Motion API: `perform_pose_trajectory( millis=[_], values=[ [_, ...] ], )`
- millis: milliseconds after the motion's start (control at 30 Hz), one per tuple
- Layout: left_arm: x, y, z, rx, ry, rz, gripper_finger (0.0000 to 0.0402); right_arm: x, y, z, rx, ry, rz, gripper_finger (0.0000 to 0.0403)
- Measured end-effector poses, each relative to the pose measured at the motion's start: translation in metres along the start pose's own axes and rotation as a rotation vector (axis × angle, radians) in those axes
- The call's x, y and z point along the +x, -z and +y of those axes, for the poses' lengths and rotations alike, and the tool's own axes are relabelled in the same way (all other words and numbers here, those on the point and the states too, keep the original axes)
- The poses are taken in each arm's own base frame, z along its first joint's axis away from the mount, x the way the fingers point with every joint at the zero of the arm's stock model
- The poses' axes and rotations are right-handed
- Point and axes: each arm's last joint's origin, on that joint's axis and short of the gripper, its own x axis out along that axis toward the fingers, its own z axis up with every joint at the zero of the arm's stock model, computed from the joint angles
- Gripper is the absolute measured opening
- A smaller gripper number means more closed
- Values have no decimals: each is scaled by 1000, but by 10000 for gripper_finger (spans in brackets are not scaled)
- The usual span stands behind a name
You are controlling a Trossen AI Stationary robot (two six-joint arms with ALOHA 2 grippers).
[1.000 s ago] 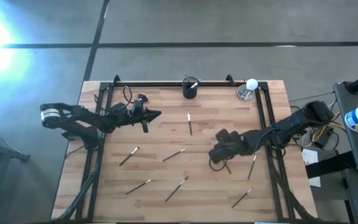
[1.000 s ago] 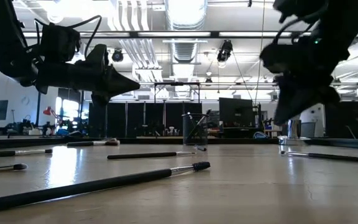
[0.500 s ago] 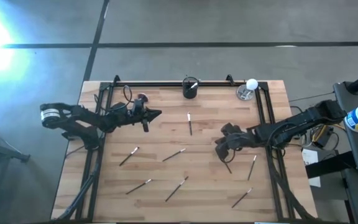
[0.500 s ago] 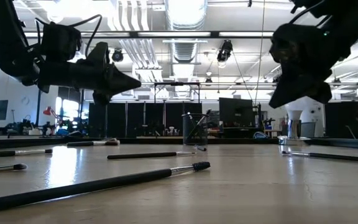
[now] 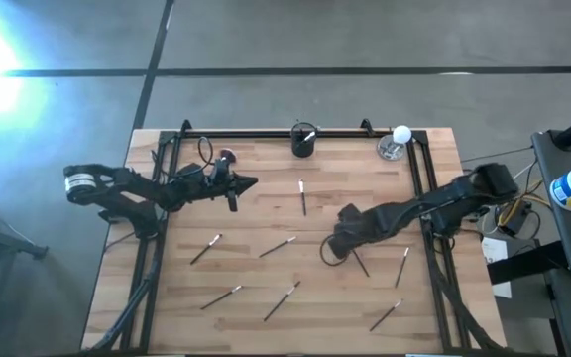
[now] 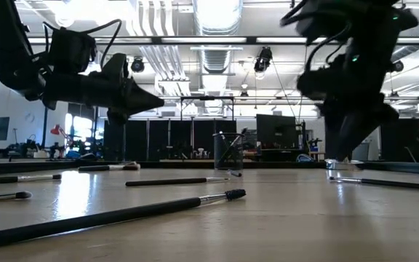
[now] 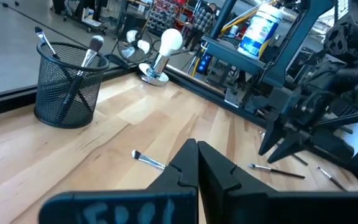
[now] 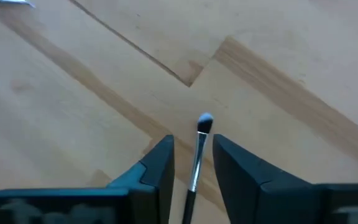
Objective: Put items in baskets/containers
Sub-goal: Put the black eyeshadow brush into the black pen holder
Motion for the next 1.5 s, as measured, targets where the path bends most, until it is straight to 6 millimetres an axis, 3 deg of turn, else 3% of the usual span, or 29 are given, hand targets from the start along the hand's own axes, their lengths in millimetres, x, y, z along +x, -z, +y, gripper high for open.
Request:
perform_pose_trajectory(
  millis=[200, 400, 633, 800, 967, 1167, 1333, 1500],
  values=[
    [-2, 3, -1, -1, 2, 14, 0, 21, -9, 12, 27, 126, 77, 113],
    [-2, 5, -1, -3, 0, 33, 0, 33, -13, 23, 9, 176, 103, 82],
    [-2, 7, -1, -8, -5, 51, 0, 33, -15, 28, -45, 162, 105, 15],
    [-2, 8, -1, -49, -8, 56, 0, 18, -24, 30, -118, 74, 32, 10],
    [-2, 8, -1, -67, 5, 71, 0, -14, -51, 26, -208, -52, -242, 9],
    [-1, 8, -1, -74, 11, 64, 0, -56, -102, 6, -289, -193, -707, 9],
    [-1, 6, -2, -69, 16, 53, 0, -75, -145, -28, -303, -271, -1103, 9],
    [0, 5, -2, -67, 19, 47, 0, -73, -189, -69, -303, -340, -1292, 8]
  ],
)
